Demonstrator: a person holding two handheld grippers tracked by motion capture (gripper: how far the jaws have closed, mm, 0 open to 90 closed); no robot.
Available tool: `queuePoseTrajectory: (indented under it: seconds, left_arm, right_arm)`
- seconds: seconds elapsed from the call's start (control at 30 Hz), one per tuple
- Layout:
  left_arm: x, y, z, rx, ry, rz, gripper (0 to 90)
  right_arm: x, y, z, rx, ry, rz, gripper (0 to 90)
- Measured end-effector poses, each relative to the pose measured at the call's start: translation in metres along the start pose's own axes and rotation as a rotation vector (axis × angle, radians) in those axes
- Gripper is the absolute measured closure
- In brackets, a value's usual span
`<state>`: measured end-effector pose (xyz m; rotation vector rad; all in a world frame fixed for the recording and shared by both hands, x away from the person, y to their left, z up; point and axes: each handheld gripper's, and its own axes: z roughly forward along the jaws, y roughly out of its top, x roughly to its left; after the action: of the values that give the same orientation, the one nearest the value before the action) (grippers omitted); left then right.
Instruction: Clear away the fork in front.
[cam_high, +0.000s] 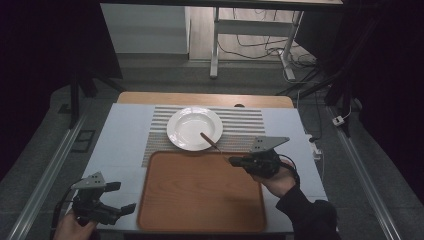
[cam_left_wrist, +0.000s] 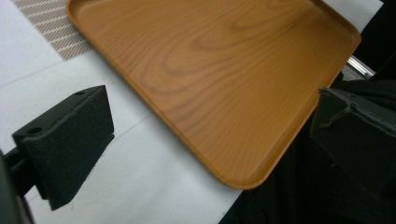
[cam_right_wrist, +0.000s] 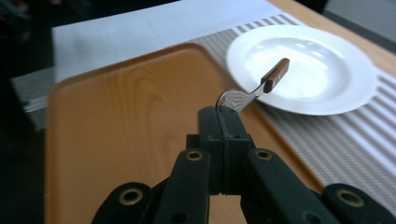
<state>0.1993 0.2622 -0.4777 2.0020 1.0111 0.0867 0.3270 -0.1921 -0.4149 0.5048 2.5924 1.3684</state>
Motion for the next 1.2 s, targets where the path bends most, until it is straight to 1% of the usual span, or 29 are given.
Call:
queuePoseTrajectory:
  seconds: [0.03, 0.07, 0.13, 0.23, 0.3, 0.43, 0.57, 0.6, 0.63, 0.7, 0.83, 0.97, 1.07, 1.13, 1.2]
  left_arm:
    - [0.0, 0.0, 0.0, 0.0, 0.0, 0.0, 0.0]
    - [-0.001, 0.004, 0.002, -0.01, -0.014, 0.007, 0.0]
    - [-0.001, 0.008, 0.004, -0.021, -0.025, 0.021, 0.0]
    - [-0.003, 0.014, 0.009, -0.027, -0.031, 0.049, 0.0]
    - [-0.004, 0.019, 0.014, -0.026, -0.027, 0.075, 0.0]
    - [-0.006, 0.03, 0.024, -0.003, -0.036, 0.118, 0.0]
    - [-0.008, 0.044, 0.034, 0.029, -0.048, 0.159, 0.0]
    - [-0.008, 0.044, 0.034, 0.029, -0.048, 0.159, 0.0]
    - [-0.008, 0.052, 0.039, 0.037, -0.055, 0.176, 0.0]
    - [-0.01, 0.059, 0.045, 0.042, -0.058, 0.194, 0.0]
    - [-0.015, 0.073, 0.058, 0.064, -0.059, 0.251, 0.0]
    - [-0.02, 0.085, 0.072, 0.09, -0.09, 0.306, 0.0]
    - [-0.025, 0.094, 0.083, 0.114, -0.122, 0.363, 0.0]
    - [-0.028, 0.1, 0.09, 0.136, -0.14, 0.409, 0.0]
    - [-0.03, 0.105, 0.098, 0.154, -0.162, 0.437, 0.0]
  right_arm:
    - [0.001, -0.001, -0.001, 0.002, 0.014, 0.004, 90.0]
    - [0.002, -0.002, -0.001, 0.001, 0.03, 0.006, 90.0]
    - [0.005, -0.003, -0.002, 0.001, 0.05, 0.01, 90.0]
    - [0.008, -0.005, -0.004, -0.006, 0.09, 0.016, 90.0]
    - [0.011, -0.006, -0.005, -0.01, 0.113, 0.016, 90.0]
    - [0.016, -0.007, -0.006, -0.008, 0.16, 0.016, 90.0]
    - [0.023, -0.009, -0.006, -0.015, 0.208, 0.012, 90.0]
    - [0.024, -0.01, -0.007, -0.018, 0.22, 0.01, 90.0]
    - [0.026, -0.01, -0.007, -0.016, 0.232, 0.008, 90.0]
    - [0.029, -0.01, -0.007, -0.019, 0.25, 0.006, 90.0]
    - [0.034, -0.011, -0.007, -0.019, 0.291, 0.0, 90.0]
    - [0.042, -0.011, -0.004, -0.009, 0.338, -0.005, 90.0]
    - [0.047, -0.011, -0.002, -0.001, 0.37, -0.021, 90.0]
    - [0.05, -0.01, 0.0, 0.003, 0.388, -0.03, 90.0]
    - [0.053, -0.009, 0.0, 0.006, 0.404, -0.039, 90.0]
